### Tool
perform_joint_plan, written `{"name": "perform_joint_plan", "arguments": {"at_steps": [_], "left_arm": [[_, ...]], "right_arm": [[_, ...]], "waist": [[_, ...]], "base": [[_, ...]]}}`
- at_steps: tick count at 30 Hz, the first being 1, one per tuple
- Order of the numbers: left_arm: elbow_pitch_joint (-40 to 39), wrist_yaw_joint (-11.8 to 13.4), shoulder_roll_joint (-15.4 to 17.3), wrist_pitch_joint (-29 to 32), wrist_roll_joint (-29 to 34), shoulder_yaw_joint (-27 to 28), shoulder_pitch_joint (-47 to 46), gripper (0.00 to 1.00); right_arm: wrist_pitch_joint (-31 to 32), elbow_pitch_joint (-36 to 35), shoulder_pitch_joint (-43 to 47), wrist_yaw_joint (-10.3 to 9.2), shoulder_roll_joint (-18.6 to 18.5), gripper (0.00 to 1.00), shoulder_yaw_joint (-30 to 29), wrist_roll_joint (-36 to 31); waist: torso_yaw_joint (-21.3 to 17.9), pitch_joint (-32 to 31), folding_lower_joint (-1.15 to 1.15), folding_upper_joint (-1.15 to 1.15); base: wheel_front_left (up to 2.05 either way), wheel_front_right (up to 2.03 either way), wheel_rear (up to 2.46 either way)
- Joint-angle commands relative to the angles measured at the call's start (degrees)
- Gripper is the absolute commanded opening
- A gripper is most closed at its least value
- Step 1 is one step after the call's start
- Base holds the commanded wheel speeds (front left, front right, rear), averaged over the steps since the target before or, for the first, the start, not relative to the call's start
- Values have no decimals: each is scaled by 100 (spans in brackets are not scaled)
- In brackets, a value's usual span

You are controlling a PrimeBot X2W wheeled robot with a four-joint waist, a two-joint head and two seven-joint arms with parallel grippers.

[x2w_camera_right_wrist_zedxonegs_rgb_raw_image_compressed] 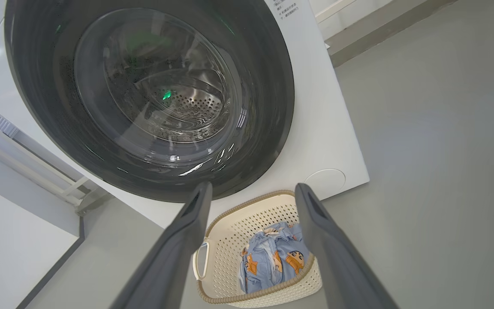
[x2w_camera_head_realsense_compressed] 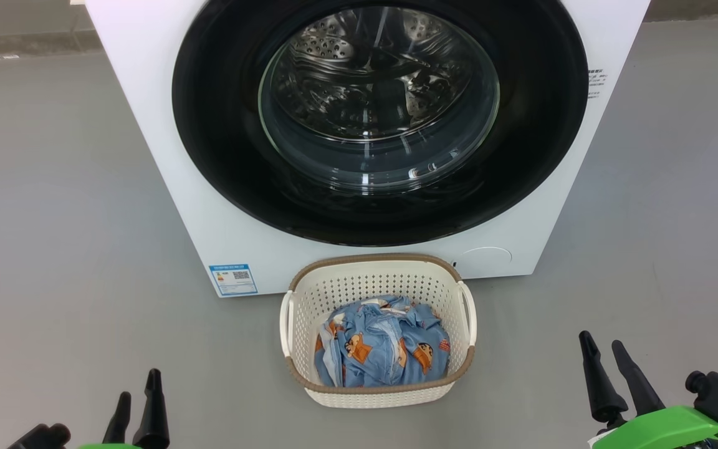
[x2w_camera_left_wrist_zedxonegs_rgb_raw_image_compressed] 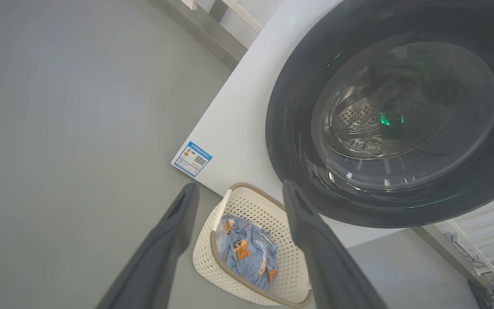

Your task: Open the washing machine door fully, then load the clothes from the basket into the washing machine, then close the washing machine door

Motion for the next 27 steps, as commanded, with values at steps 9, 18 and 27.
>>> {"name": "perform_joint_plan", "arguments": {"at_steps": [9,18,27], "left_arm": [[-244,104,120,-222,960,81,-15,100],[-299,136,134,-374,1612,79,12,100],[-331,159,147,-508,2161,84,40,100]], "right_arm": [[-224,-98,-50,6,-139,100,201,-926],[-375,-198,-56,6,-154,100,259,-1600],[-508,-300,-23,7,-129,100,219,-2116]], "waist": [[16,24,0,0],[2,51,0,0],[-10,48,0,0]], "base": [[0,0,0],[0,0,0],[0,0,0]]}}
